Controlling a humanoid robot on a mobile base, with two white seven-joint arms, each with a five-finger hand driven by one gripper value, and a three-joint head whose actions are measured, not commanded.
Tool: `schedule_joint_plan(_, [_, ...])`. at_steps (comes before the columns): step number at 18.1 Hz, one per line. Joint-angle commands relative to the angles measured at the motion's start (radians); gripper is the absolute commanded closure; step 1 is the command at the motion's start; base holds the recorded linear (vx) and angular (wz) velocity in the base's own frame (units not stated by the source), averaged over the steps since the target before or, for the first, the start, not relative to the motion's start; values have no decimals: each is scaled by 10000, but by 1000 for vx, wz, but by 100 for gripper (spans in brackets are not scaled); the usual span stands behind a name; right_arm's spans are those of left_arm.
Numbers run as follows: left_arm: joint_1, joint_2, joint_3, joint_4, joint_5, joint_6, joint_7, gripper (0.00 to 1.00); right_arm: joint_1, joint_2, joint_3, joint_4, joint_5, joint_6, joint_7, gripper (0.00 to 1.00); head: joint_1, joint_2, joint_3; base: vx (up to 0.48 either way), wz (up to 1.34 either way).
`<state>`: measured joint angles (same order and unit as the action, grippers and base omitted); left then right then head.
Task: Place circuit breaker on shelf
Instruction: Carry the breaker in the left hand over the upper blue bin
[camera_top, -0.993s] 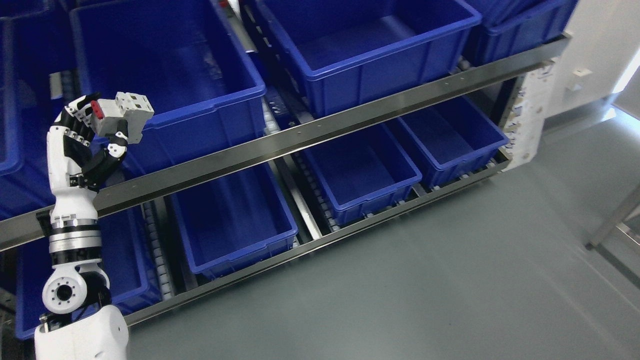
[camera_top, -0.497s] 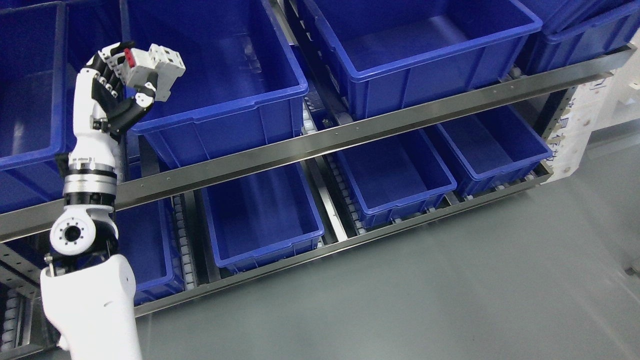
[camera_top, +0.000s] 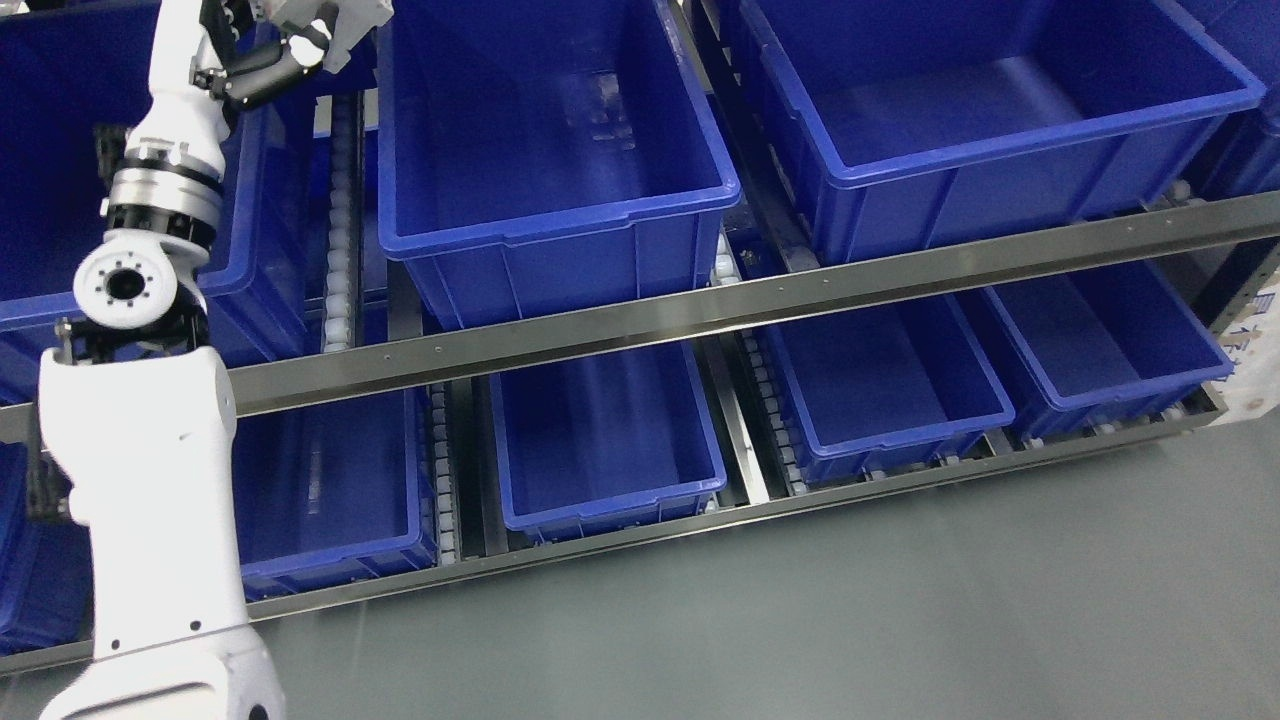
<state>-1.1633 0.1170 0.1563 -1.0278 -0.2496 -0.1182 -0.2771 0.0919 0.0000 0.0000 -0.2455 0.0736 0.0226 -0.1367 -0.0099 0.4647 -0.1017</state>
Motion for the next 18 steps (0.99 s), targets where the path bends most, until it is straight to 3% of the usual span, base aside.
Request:
schedule_joint_plan(1, [-1973,-95,-1670,5275,-1199,-29,10,91,2,-175,199,0,0,556,2,0,0,0,0,79,196])
schedule_joint_plan(8, [-2463,-311,-3264,5598,-1600,78,40,91,2,-175,199,0,0,556,2,0,0,0,0,76,75])
schedule_joint_plan(18, [-2863,-388,-4445,6335,-1615,63,332,91,2,-175,199,0,0,556,2,0,0,0,0,149,-12])
